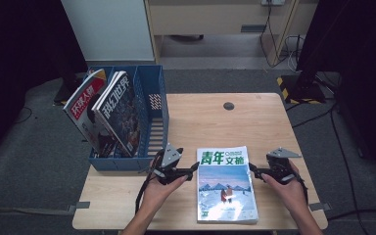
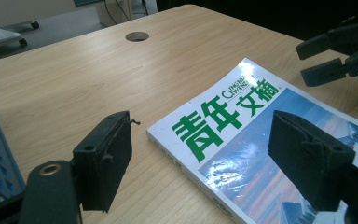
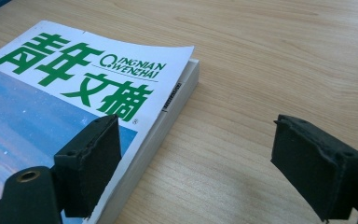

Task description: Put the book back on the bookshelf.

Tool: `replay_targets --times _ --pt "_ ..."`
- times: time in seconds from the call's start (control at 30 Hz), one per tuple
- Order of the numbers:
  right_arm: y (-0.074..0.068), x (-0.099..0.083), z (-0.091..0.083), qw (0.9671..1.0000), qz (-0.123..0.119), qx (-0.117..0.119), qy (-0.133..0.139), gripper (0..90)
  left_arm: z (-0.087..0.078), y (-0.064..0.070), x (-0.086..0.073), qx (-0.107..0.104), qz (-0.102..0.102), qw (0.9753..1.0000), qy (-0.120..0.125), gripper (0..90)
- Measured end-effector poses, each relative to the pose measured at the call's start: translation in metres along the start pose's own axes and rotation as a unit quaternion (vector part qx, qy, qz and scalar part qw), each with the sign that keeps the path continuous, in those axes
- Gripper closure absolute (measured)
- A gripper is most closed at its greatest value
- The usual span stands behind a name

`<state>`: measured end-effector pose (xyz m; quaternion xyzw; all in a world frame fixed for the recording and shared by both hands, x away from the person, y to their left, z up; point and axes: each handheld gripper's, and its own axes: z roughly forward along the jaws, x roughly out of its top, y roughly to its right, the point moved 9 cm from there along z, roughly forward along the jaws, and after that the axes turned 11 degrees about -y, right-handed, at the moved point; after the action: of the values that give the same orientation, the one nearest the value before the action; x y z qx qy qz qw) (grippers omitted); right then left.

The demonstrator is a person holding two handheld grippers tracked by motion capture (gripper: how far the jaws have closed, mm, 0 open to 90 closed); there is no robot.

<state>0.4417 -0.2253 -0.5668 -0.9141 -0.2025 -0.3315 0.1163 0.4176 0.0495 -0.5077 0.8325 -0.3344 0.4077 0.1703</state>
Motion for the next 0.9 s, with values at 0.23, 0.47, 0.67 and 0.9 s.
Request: replay_targets --times 0.23,0.47,0.67,0.9 --pt "-0.007 0.003 0.001 0.9999 -0.013 0.003 0.001 13.6 0.024 0.005 0.002 -0.025 -0.009 0.9994 -0.021 21.0" --pt "-0.007 0.004 0.0 0.9998 -0.018 0.001 0.004 13.3 0.044 0.011 0.0 -0.029 -0.007 0.9985 -0.047 20.6" --pt "-0.014 0.003 0.004 0.9987 -0.049 -0.011 -0.01 11.1 0.052 0.013 -0.006 -0.031 -0.015 0.9973 -0.065 20.2" --pt "-0.028 0.016 0.007 0.9974 -0.067 0.017 -0.021 8.1 0.058 0.019 -0.018 -0.046 -0.024 0.9943 -0.093 19.4"
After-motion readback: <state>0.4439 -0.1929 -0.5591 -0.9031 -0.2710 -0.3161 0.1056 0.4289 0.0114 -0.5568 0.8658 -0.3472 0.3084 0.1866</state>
